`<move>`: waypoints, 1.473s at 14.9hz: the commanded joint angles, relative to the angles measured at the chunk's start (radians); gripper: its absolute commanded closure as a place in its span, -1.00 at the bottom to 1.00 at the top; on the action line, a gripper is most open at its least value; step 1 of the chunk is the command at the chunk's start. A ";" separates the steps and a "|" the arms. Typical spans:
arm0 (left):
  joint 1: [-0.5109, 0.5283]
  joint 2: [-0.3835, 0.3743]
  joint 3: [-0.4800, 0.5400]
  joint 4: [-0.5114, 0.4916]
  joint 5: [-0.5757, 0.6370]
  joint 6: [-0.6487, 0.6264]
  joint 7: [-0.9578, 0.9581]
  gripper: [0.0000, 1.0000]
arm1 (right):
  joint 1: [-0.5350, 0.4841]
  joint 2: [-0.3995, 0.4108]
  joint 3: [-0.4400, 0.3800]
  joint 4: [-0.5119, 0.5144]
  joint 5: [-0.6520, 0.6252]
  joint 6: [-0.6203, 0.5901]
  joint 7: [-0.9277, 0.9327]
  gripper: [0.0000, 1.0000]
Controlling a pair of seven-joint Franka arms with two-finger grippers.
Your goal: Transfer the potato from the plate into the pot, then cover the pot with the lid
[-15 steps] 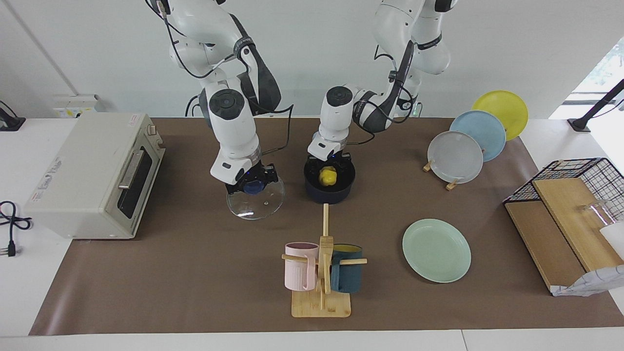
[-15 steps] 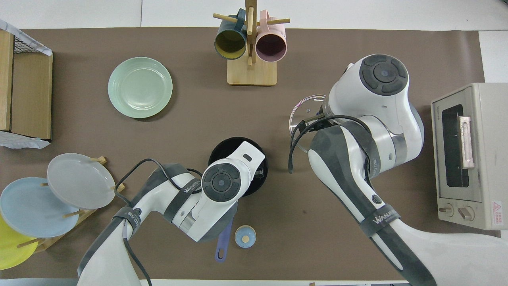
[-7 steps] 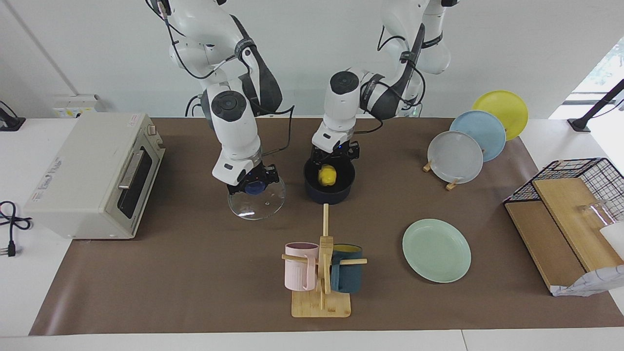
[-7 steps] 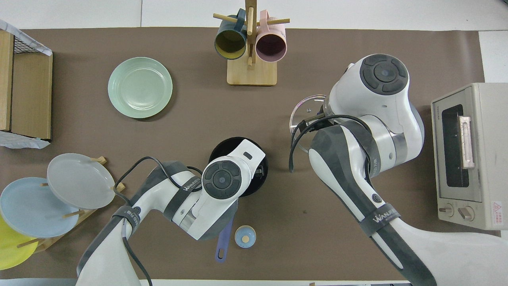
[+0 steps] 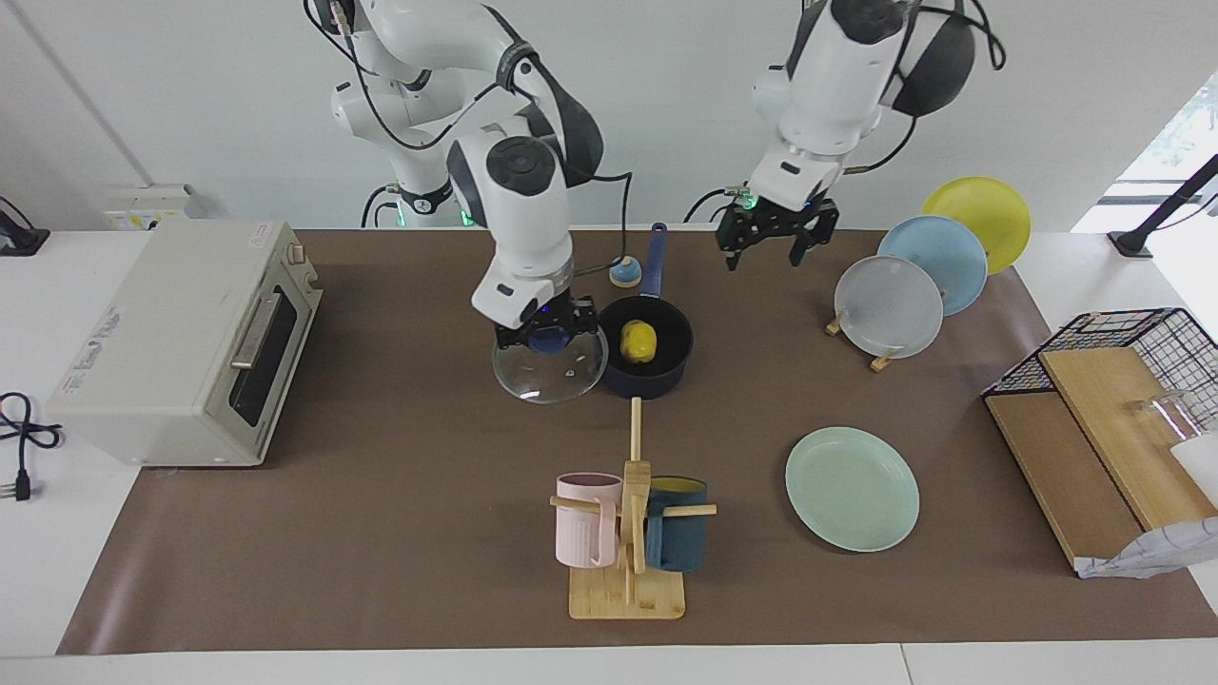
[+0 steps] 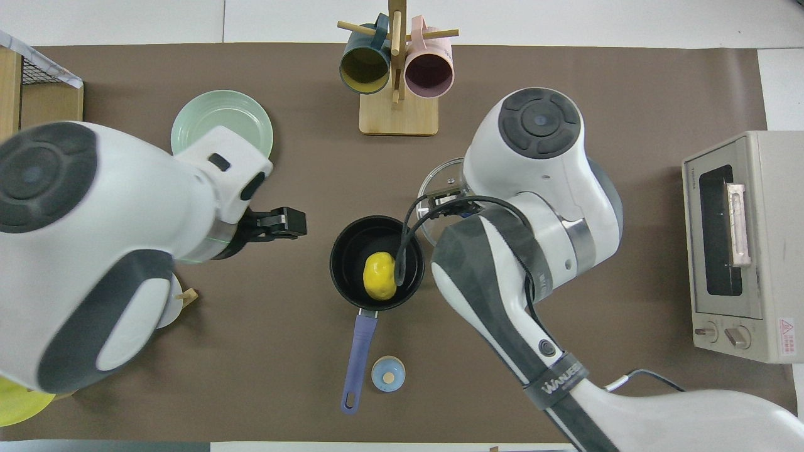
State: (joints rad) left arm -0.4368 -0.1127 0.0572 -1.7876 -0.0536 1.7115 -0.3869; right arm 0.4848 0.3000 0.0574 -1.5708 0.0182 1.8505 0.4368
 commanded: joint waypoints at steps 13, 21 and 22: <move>0.297 0.036 0.021 0.184 0.052 -0.216 0.372 -1.00 | 0.204 0.114 -0.001 0.029 -0.012 0.114 0.364 1.00; 0.297 0.073 0.015 0.205 0.054 -0.245 0.391 -1.00 | 0.199 0.107 -0.001 -0.031 -0.032 0.131 0.333 1.00; 0.296 0.061 0.015 0.180 0.054 -0.242 0.402 -1.00 | 0.198 0.107 -0.001 -0.031 -0.032 0.127 0.333 1.00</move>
State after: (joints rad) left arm -0.1380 -0.0201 0.0721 -1.5691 -0.0189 1.4836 -0.0138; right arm 0.6980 0.4318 0.0475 -1.5710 -0.0049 1.9640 0.7942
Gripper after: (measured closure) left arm 0.000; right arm 0.564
